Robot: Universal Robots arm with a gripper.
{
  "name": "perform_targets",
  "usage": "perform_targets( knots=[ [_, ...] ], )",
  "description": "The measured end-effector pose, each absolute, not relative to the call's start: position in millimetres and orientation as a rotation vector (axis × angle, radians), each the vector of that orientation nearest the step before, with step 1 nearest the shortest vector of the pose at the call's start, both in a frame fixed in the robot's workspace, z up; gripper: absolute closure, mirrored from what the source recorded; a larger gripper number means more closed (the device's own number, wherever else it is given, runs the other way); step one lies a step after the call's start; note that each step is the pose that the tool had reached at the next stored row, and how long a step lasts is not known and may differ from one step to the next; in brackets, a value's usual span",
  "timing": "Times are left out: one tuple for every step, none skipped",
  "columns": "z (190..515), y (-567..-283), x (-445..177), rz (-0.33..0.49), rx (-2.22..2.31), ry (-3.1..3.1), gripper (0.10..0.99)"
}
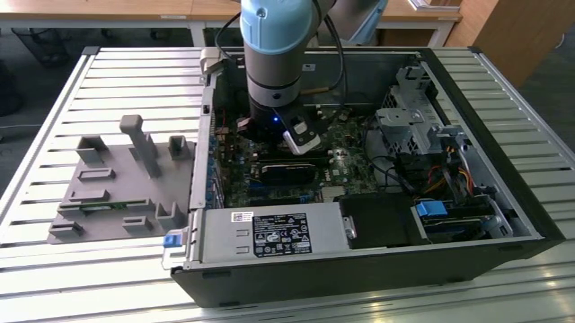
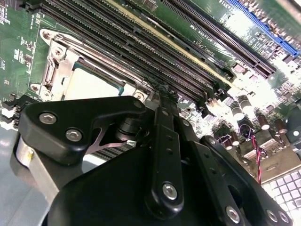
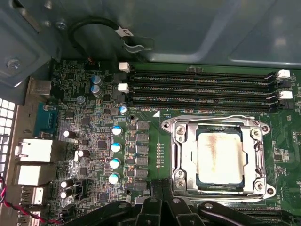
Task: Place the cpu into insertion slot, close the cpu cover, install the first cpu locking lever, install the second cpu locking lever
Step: 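Install the second cpu locking lever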
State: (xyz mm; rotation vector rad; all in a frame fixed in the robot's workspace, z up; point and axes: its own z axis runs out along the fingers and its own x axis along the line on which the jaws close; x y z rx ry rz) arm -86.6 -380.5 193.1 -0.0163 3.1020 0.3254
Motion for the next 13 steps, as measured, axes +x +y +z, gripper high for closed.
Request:
perform_targets(
  knots=[
    [193.1, -380.6, -86.6, 0.326, -0.016, 3.102, 0.98],
    [193.1, -380.9, -86.5, 0.326, -0.016, 3.102, 0.98],
    [193.1, -381.0, -86.2, 0.325, -0.016, 3.102, 0.98],
    [193.1, -381.0, -86.0, 0.325, -0.015, 3.102, 0.98],
    [193.1, -381.0, -85.5, 0.325, -0.013, 3.102, 0.98],
    [193.1, -381.1, -85.1, 0.325, -0.013, 3.102, 0.98],
    [193.2, -381.1, -84.7, 0.325, -0.012, 3.102, 0.98],
    [193.2, -381.1, -84.7, 0.325, -0.012, 3.102, 0.98],
    [193.2, -381.1, -84.7, 0.325, -0.012, 3.102, 0.98],
    [193.4, -381.0, -84.7, 0.325, -0.012, 3.102, 0.98],
    [193.6, -381.0, -84.6, 0.326, -0.012, 3.102, 0.98],
    [194.1, -381.1, -84.7, 0.325, -0.012, 3.102, 0.98],
    [194.5, -381.1, -84.7, 0.325, -0.012, 3.102, 0.98]
  ],
)
